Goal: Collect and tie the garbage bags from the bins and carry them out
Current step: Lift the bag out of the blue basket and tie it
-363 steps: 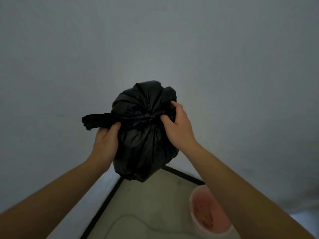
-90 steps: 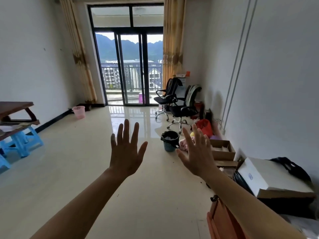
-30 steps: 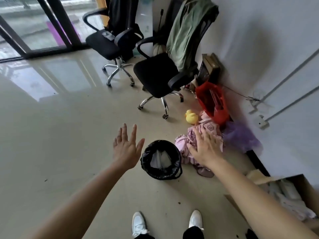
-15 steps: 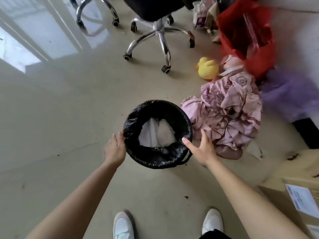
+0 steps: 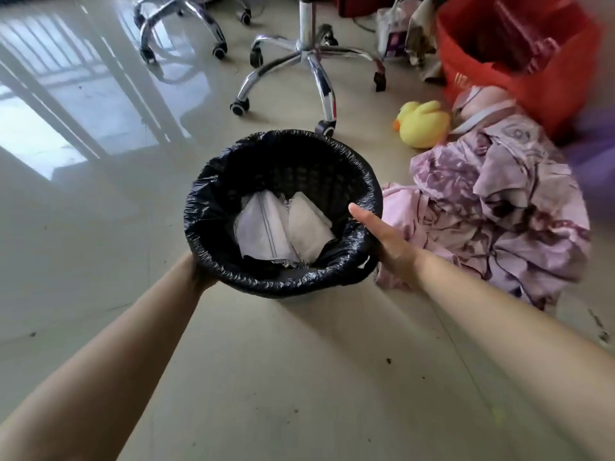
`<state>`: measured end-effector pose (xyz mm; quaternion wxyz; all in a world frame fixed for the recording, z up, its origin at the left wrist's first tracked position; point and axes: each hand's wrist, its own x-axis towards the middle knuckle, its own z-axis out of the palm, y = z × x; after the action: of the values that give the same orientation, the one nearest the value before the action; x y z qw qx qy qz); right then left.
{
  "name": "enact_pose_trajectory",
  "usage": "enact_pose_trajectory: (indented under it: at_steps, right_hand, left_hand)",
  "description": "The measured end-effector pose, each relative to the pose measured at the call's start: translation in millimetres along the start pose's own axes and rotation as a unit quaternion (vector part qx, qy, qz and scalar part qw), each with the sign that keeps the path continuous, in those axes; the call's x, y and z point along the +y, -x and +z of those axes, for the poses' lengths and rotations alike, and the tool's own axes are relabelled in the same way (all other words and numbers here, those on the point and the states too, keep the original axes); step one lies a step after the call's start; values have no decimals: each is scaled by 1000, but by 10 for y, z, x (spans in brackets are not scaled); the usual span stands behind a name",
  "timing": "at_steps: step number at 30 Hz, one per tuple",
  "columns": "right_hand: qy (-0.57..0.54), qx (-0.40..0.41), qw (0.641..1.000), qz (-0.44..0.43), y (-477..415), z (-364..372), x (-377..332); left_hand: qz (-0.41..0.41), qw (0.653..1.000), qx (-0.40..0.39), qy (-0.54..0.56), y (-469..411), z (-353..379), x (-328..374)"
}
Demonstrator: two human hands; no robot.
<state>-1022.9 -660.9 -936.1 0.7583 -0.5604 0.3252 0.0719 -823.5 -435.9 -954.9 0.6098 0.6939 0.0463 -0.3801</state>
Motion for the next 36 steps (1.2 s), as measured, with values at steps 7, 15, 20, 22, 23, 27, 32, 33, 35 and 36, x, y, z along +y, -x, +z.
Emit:
enact_pose_trajectory:
  at_steps: [7, 15, 20, 22, 23, 27, 32, 33, 35, 36]
  right_hand:
    - [64, 118, 991, -31, 265, -179, -502]
    - [266, 245, 921, -141, 250, -225, -684]
    - [324, 280, 882, -198, 468, -137, -962]
    - [362, 270, 872, -187, 466, -143, -873]
    - [383, 268, 866, -175, 465, -126, -805]
    - [438, 290, 843, -114, 405, -4, -648]
    - [496, 299, 808, -110, 376, 233, -632]
    - [502, 291, 805, -126, 378, 281, -643]
    - [500, 271, 808, -155, 352, 290, -695]
    - [511, 263, 804, -153, 343, 255, -743]
  left_hand:
    - [55, 985, 163, -28, -119, -523, 534]
    - [388, 851, 156, -316, 725, 75, 1049]
    - [458, 814, 140, -328, 1013, 384, 1228]
    - [480, 787, 139, -361, 1051, 443, 1238]
    - [487, 769, 146, -388, 1050, 468, 1237]
    - [510, 732, 168, -420, 1085, 544, 1253]
    - [569, 758, 38, -315, 1323, 665, 1315]
    - [570, 769, 8, -288, 1397, 713, 1348]
    - [562, 795, -18, -227, 1487, 787, 1438]
    - [552, 813, -18, -187, 1500, 801, 1483]
